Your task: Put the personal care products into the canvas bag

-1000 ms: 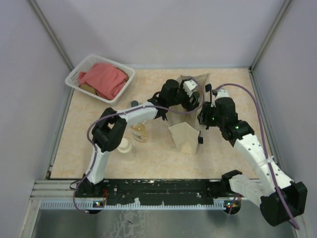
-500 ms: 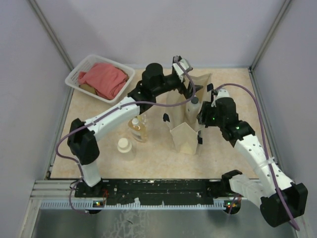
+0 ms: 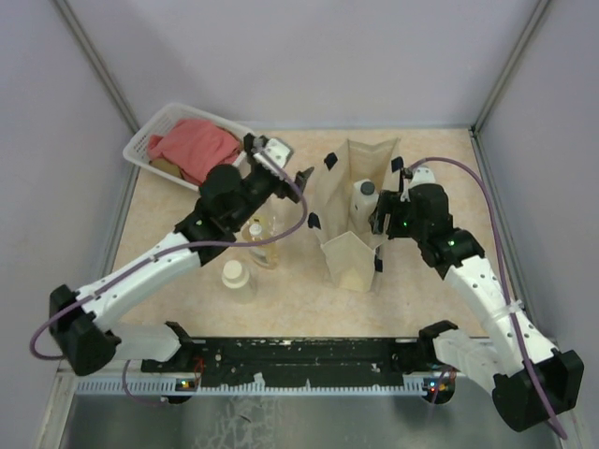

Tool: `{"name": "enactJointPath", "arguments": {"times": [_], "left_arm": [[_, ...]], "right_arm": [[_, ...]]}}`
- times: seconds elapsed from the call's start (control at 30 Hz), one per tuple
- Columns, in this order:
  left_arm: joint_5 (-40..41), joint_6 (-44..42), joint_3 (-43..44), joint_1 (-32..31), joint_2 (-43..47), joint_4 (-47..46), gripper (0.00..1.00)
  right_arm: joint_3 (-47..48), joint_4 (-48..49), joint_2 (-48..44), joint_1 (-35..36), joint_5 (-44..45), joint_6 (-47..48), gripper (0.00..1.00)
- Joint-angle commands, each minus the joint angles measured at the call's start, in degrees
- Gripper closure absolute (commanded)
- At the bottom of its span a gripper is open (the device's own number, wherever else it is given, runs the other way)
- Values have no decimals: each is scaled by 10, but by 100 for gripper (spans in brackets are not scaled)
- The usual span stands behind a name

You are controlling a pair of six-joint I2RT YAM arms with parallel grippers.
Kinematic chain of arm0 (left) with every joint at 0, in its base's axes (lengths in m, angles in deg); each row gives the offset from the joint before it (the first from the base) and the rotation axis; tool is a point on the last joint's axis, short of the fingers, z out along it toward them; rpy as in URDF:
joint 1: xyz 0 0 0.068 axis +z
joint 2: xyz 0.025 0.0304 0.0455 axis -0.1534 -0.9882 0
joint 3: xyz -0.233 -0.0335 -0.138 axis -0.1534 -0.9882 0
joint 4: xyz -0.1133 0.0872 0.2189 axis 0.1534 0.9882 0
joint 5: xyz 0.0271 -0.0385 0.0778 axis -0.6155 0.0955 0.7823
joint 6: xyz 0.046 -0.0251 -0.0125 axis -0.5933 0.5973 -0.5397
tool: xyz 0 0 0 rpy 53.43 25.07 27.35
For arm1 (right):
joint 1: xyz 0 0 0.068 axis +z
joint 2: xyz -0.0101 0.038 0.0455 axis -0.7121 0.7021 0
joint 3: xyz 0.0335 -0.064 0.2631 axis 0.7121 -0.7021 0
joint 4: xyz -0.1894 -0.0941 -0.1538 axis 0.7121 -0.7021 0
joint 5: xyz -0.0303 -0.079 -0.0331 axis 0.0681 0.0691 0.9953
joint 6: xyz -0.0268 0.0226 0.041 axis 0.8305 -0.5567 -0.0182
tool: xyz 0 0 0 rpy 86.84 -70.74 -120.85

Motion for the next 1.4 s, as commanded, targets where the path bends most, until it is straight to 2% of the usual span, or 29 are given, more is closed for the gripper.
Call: {"name": "enactJointPath", "arguments": {"times": [0.0,0.07,0.17,0.23,0.3,0.37,0.47,0.57,0.73,1.0,1.17,1.37], "left_arm": [[88,13,-171,11,111,-200,1],[91,18,-152,17,120,-154,1],[209,32,-75,19,83,-9,1],[277,73,-15,36,47,95,1],[245,161,45,88,15,213,1],[122,238,72,158,-3,275,1],[12,307,71,253,-24,301,1],[5,353,85,286,-55,344,1],[42,450,88,287,-60,387,1],[46,632,39,287,-13,368,1],[68,776,21,288,7,425,1],[39,847,19,287,-6,466,1]], "right_arm": [[29,14,-9,-1,6,15,27],[28,14,-8,0,4,13,27],[24,17,-11,-1,3,10,27],[24,18,-12,0,1,9,27],[24,15,-12,0,1,9,27],[22,16,-12,0,0,8,26],[20,14,-12,-1,-4,6,26],[18,15,-13,0,-7,6,25],[13,17,-15,-1,-6,9,24],[6,17,-22,0,-2,12,24],[7,13,-27,0,8,14,23],[6,14,-23,0,8,14,22]]}}
